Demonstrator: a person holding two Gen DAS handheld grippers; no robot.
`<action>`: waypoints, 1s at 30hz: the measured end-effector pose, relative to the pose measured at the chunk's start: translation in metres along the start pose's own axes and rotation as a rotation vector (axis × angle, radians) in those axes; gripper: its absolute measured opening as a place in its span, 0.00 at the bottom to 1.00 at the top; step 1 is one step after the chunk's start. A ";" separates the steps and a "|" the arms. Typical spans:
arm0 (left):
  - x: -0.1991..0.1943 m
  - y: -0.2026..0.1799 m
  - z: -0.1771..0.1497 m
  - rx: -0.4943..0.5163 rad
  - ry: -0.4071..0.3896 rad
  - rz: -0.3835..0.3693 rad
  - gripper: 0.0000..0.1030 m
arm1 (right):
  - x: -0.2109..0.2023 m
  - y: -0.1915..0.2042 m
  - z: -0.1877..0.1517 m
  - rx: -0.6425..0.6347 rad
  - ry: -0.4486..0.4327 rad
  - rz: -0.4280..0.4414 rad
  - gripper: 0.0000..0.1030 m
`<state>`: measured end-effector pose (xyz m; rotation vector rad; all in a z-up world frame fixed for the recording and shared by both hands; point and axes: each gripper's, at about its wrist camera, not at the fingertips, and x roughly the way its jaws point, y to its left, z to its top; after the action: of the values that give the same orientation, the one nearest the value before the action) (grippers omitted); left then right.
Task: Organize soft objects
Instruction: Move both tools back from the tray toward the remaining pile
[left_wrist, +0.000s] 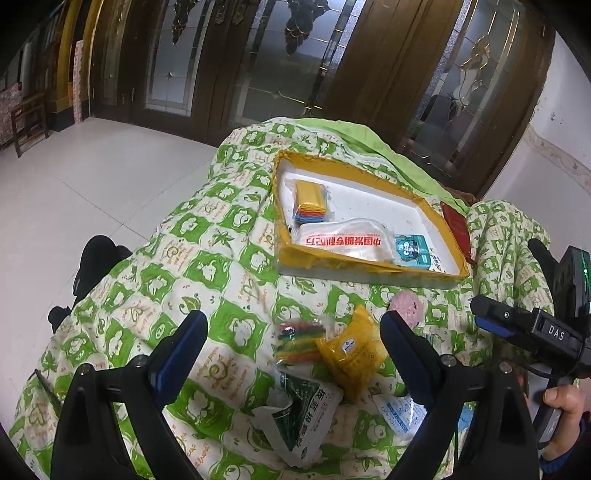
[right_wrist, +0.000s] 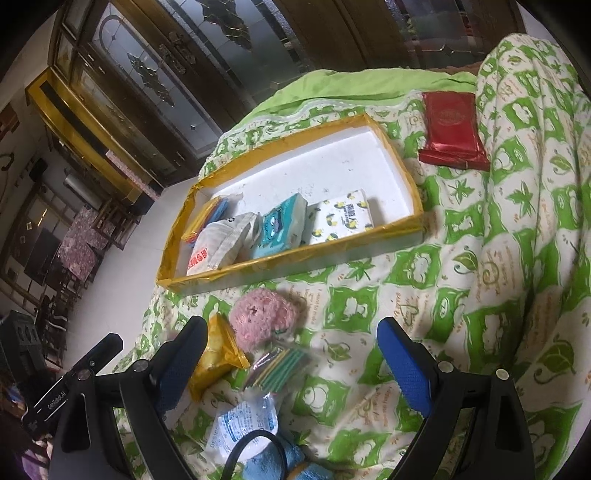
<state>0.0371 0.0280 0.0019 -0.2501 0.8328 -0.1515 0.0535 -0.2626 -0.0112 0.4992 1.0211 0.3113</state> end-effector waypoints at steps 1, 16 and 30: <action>0.001 -0.001 -0.001 0.008 0.002 0.004 0.91 | 0.000 -0.001 0.000 0.004 0.002 0.000 0.92; 0.024 -0.044 -0.022 0.239 0.096 0.006 0.91 | 0.009 0.003 -0.007 -0.013 0.065 -0.003 0.92; 0.045 -0.065 -0.029 0.366 0.163 0.002 0.91 | 0.019 0.005 -0.011 -0.021 0.097 -0.016 0.92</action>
<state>0.0428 -0.0497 -0.0307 0.1092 0.9498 -0.3216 0.0533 -0.2468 -0.0270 0.4605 1.1146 0.3342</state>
